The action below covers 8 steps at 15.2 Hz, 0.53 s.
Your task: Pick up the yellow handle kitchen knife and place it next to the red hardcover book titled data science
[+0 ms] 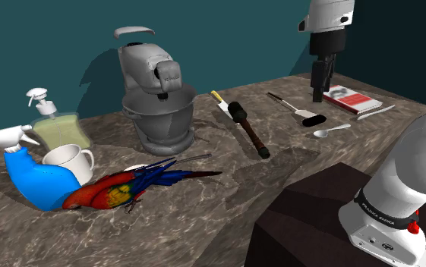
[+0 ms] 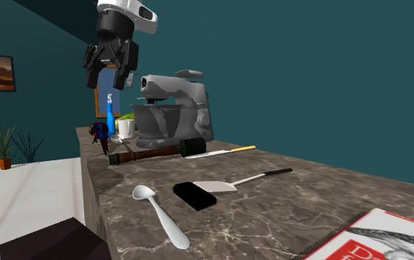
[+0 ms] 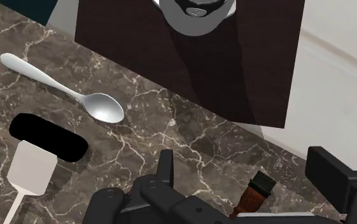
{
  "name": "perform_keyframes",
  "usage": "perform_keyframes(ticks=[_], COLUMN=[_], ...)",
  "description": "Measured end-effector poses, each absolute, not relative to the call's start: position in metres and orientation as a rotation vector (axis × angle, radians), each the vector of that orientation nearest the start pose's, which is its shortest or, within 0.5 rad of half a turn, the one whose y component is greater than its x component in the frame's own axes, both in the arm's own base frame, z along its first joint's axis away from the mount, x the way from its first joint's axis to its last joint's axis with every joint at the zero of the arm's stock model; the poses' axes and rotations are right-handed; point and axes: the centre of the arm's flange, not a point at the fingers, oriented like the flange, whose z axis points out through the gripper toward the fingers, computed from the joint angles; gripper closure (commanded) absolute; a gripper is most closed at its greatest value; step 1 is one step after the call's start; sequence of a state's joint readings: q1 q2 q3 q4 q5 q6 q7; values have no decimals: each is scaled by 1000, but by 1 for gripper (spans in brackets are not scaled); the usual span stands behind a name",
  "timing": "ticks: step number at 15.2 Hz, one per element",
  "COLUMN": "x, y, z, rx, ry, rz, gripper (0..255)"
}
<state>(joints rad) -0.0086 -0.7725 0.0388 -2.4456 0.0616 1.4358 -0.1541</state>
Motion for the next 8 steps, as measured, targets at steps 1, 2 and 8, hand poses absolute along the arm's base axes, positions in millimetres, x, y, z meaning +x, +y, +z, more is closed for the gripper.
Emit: perform_keyframes(ticks=[1, 2, 8], x=[289, 295, 351], y=[18, 19, 25], z=[535, 532, 503], rx=[-3059, -3061, -3085], ry=[-262, -254, -156], rz=[362, 358, 305], gripper=[0, 0, 0])
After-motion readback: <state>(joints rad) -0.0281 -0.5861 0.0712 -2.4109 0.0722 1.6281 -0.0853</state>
